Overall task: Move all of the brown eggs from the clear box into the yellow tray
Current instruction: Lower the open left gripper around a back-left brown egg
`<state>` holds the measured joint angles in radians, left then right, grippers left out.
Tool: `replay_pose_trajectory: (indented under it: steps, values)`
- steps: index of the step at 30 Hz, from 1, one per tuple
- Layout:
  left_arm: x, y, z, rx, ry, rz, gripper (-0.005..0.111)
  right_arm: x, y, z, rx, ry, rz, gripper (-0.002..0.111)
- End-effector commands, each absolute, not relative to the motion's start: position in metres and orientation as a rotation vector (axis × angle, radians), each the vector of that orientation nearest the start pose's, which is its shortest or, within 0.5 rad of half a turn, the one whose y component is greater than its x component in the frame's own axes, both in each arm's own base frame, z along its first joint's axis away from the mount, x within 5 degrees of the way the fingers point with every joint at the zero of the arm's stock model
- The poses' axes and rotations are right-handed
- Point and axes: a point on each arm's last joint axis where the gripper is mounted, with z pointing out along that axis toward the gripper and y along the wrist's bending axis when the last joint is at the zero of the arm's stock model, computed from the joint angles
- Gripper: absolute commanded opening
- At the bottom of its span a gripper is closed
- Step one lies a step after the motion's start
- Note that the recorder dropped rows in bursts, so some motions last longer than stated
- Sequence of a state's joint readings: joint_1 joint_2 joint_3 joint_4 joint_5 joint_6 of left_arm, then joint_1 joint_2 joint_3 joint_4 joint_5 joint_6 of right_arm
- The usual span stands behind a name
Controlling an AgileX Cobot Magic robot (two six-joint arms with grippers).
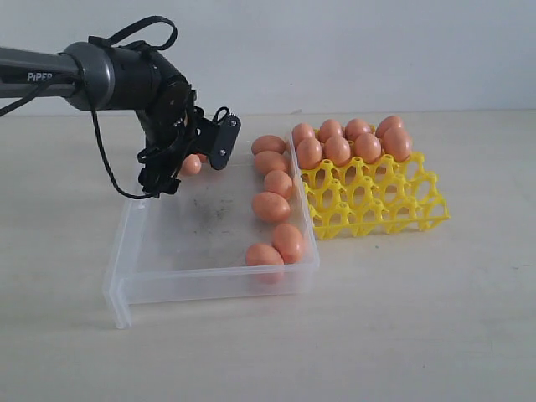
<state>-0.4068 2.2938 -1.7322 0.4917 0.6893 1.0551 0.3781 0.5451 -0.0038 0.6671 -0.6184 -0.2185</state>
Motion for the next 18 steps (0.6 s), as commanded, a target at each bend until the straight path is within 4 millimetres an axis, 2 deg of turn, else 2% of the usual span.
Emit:
replay_pose_trajectory:
  steps: [1,9,14,18]
  values:
    - [0.4600,-0.1725,0.1403,-2.584,-2.091,-0.835,0.087,0.1034,0.0060,0.2152,0.273,1.510,0.303,0.000]
    - [0.4594,-0.1754,0.1397,-2.584,-2.156,-0.788,0.087,0.1034,0.0060,0.2152,0.273,1.510,0.303,0.000]
    - [0.4613,-0.1707,0.1398,-2.572,-2.162,-0.794,0.086,0.1034,0.0060,0.2152,0.273,1.510,0.303,0.000]
    - [0.4622,-0.1706,0.1394,-2.579,-2.166,-0.799,0.078,0.1034,0.0060,0.2152,0.273,1.510,0.303,0.000]
